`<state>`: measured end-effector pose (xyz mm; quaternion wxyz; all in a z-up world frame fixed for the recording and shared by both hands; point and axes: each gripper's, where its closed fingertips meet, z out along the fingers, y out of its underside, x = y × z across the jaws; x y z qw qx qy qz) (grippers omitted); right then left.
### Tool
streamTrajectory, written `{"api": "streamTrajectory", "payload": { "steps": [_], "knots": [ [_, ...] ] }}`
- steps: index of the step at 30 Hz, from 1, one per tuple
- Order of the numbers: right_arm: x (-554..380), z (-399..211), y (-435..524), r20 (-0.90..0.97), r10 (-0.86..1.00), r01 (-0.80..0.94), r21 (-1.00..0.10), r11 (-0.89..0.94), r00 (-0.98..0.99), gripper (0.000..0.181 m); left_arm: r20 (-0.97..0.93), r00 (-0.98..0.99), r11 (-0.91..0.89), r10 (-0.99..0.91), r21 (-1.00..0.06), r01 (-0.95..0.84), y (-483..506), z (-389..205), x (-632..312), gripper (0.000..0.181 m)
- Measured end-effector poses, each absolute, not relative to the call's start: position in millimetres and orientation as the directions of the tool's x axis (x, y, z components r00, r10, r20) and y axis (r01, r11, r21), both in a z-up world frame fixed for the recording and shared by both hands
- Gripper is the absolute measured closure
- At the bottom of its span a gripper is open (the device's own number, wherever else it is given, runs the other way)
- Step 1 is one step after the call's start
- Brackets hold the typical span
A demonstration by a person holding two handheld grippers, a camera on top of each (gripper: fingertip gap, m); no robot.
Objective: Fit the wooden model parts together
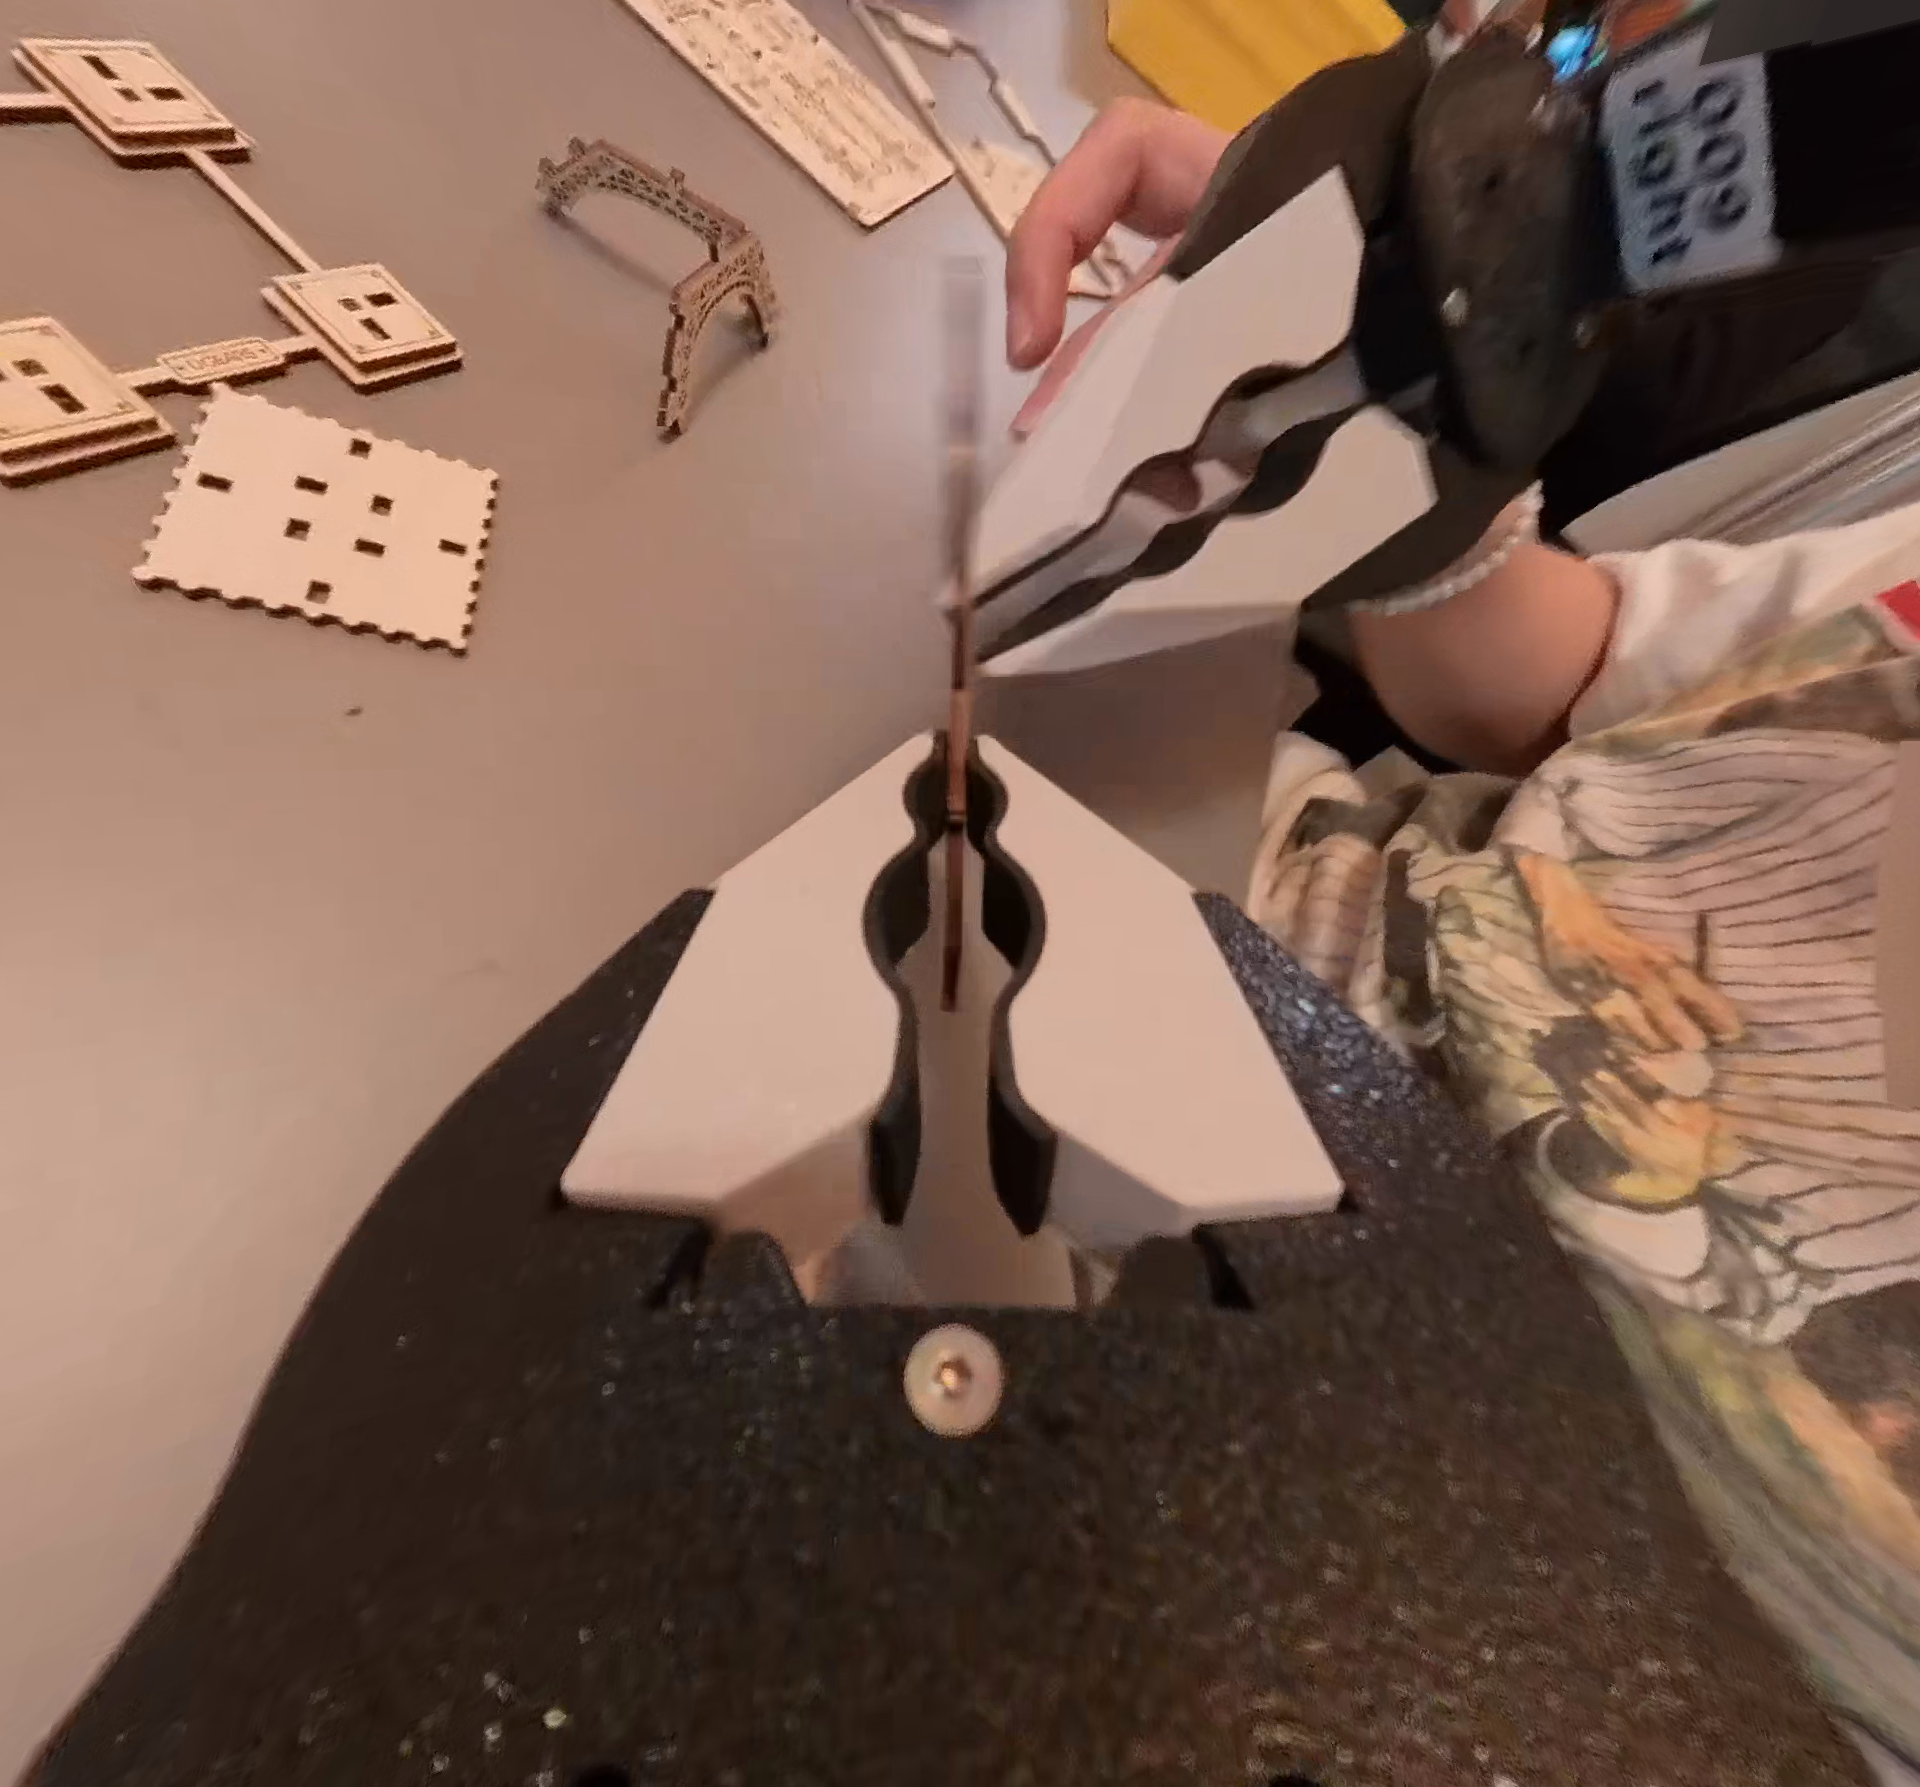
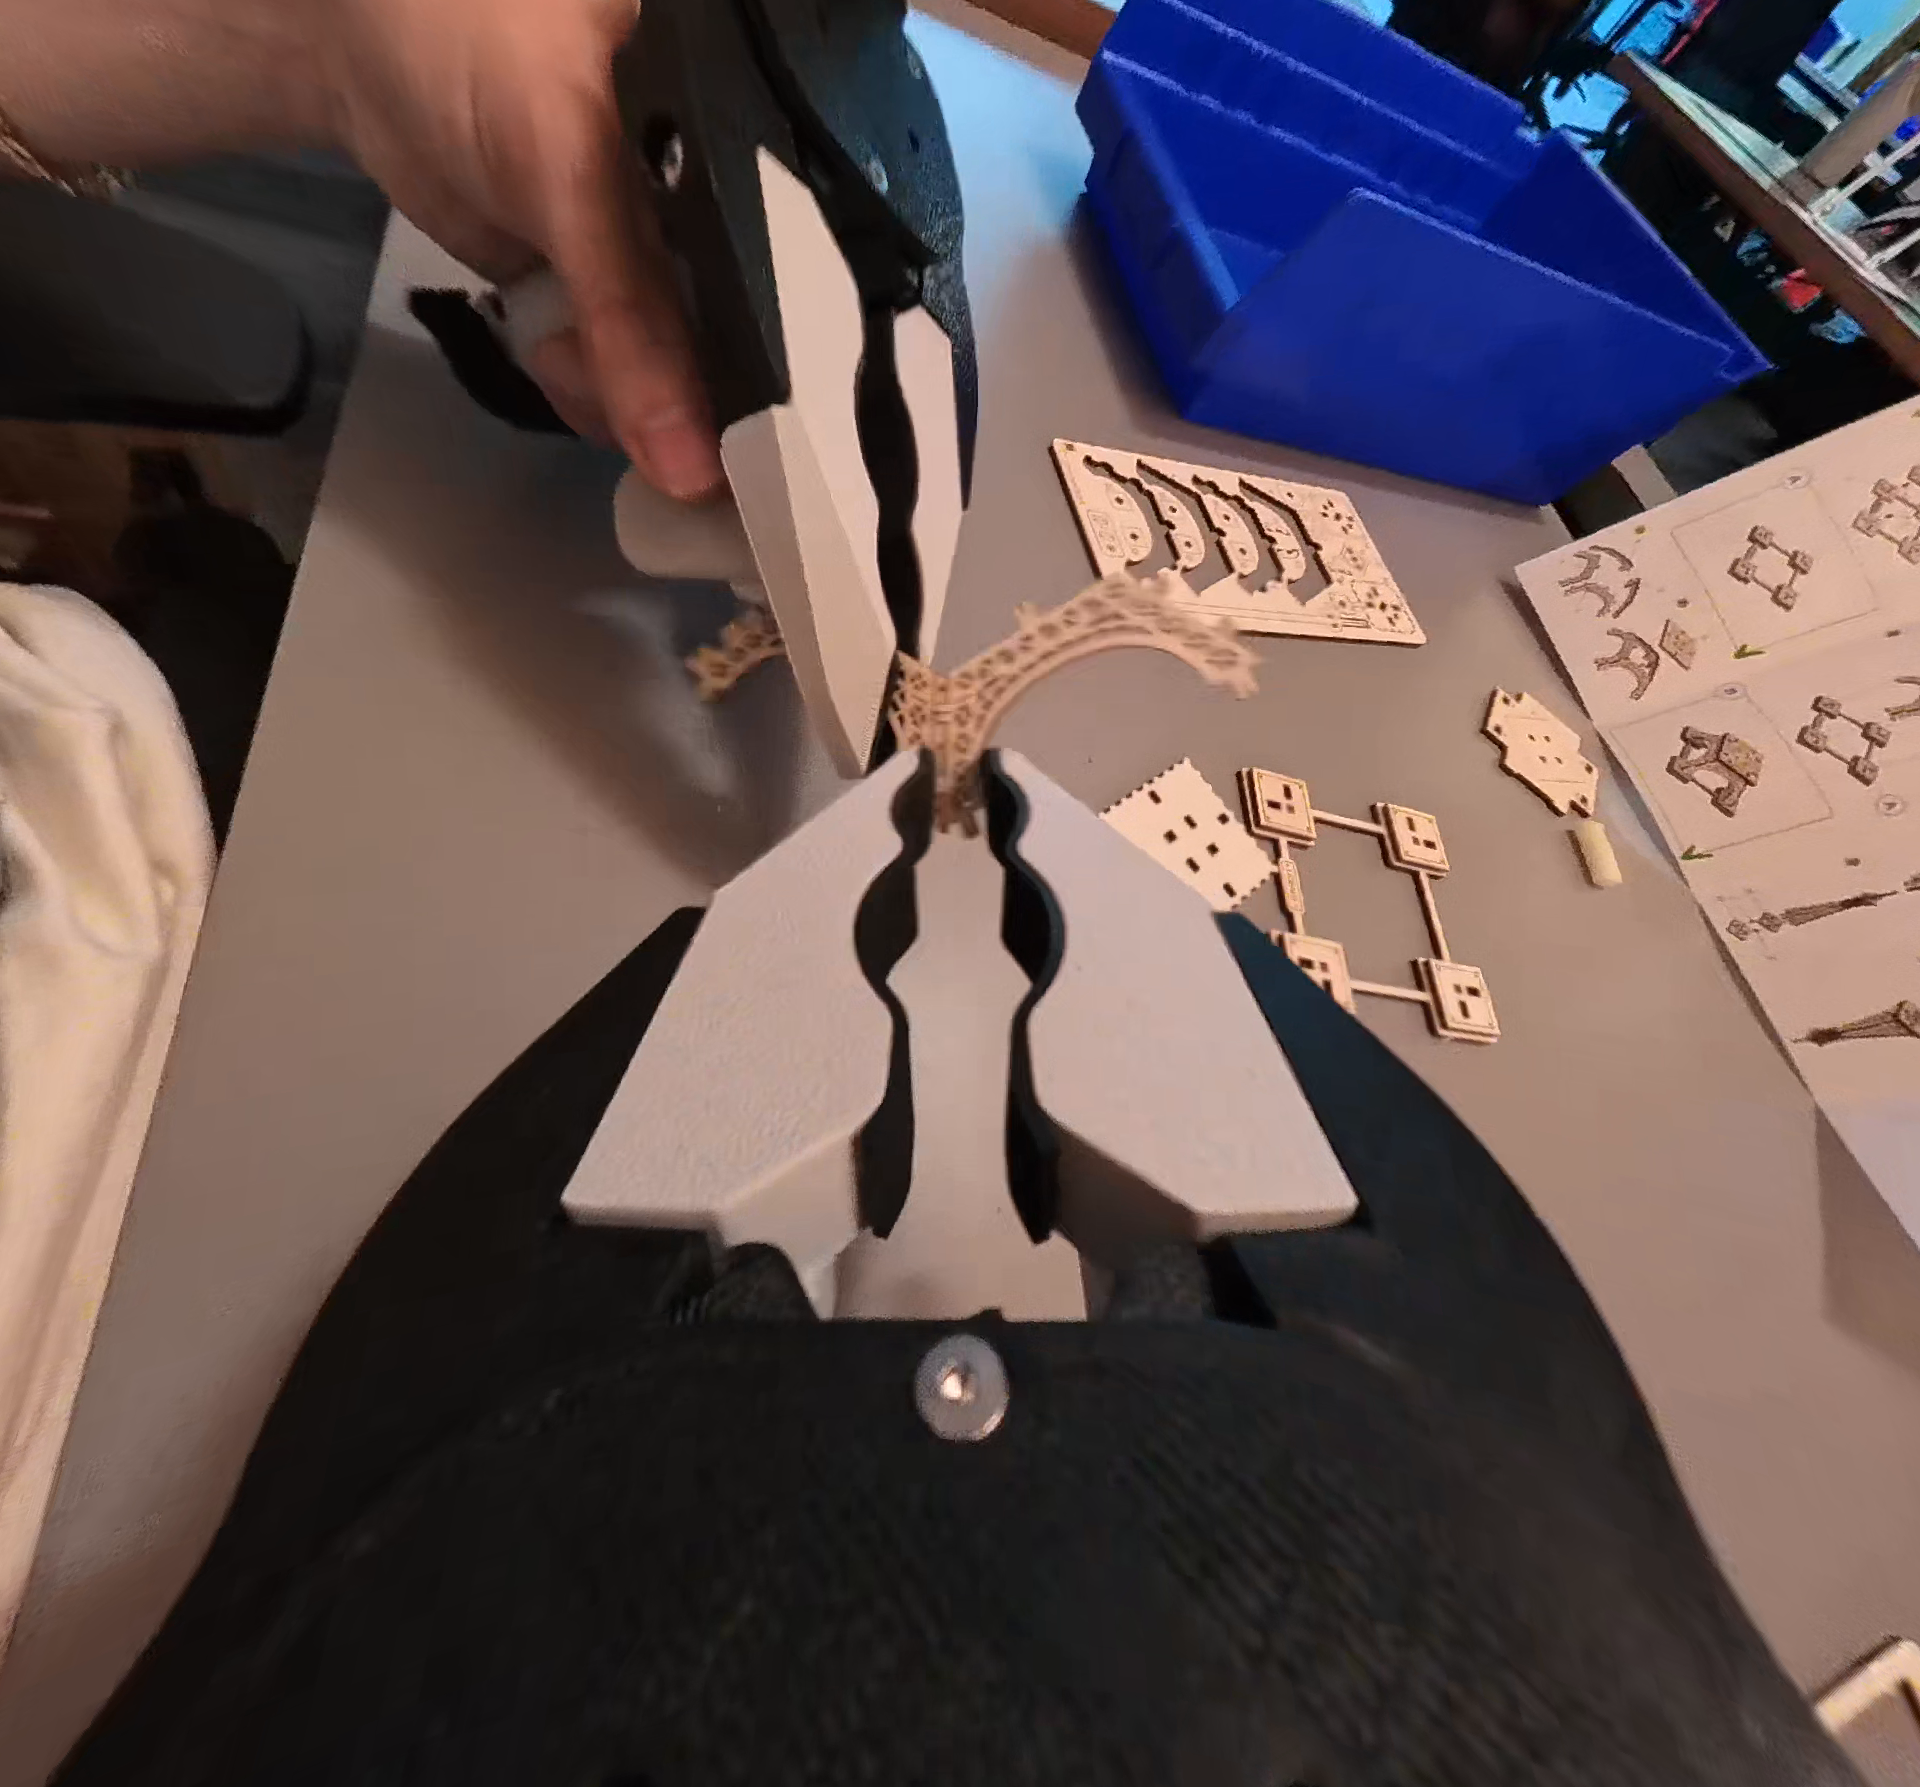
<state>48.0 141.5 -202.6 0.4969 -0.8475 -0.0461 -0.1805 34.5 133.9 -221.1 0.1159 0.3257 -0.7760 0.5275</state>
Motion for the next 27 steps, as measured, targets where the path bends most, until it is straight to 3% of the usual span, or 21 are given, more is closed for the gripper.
{"api": "streamTrajectory", "payload": {
  "steps": [1, 4, 7, 13, 21, 27],
  "knots": [
    [45.2, -200.6, 138.7, 0.318, -0.091, 0.238, -0.843, -0.482, 0.944, 0.176, 0.503, -0.778, 0.255, -0.377, -0.751, -0.609, 134.6, -222.4, 34.0, 0.181],
    [44.7, -188.7, 130.4, 0.109, -0.101, 0.063, -0.925, -0.374, 0.989, 0.154, 0.492, -0.798, 0.322, -0.348, -0.737, -0.595, 134.9, -223.0, 28.3, 0.181],
    [39.4, -187.1, 126.4, -0.110, -0.037, -0.116, -0.939, -0.323, 0.993, 0.152, 0.469, -0.818, 0.400, -0.332, -0.716, -0.573, 135.7, -225.4, 26.9, 0.181],
    [32.4, -192.1, 132.7, -0.357, 0.046, -0.328, -0.896, -0.298, 0.933, 0.180, 0.401, -0.887, 0.503, -0.229, -0.731, -0.461, 130.2, -216.9, 20.9, 0.181],
    [18.5, -191.5, 132.8, -0.452, 0.144, -0.398, -0.869, -0.293, 0.880, 0.181, 0.401, -0.912, 0.566, -0.088, -0.733, -0.377, 128.6, -215.4, 8.7, 0.181],
    [15.9, -177.4, 131.6, -0.661, 0.241, -0.621, -0.750, -0.227, 0.711, 0.181, 0.398, -0.917, 0.527, 0.013, -0.782, -0.332, 126.6, -201.5, 4.8, 0.181]
  ]
}}
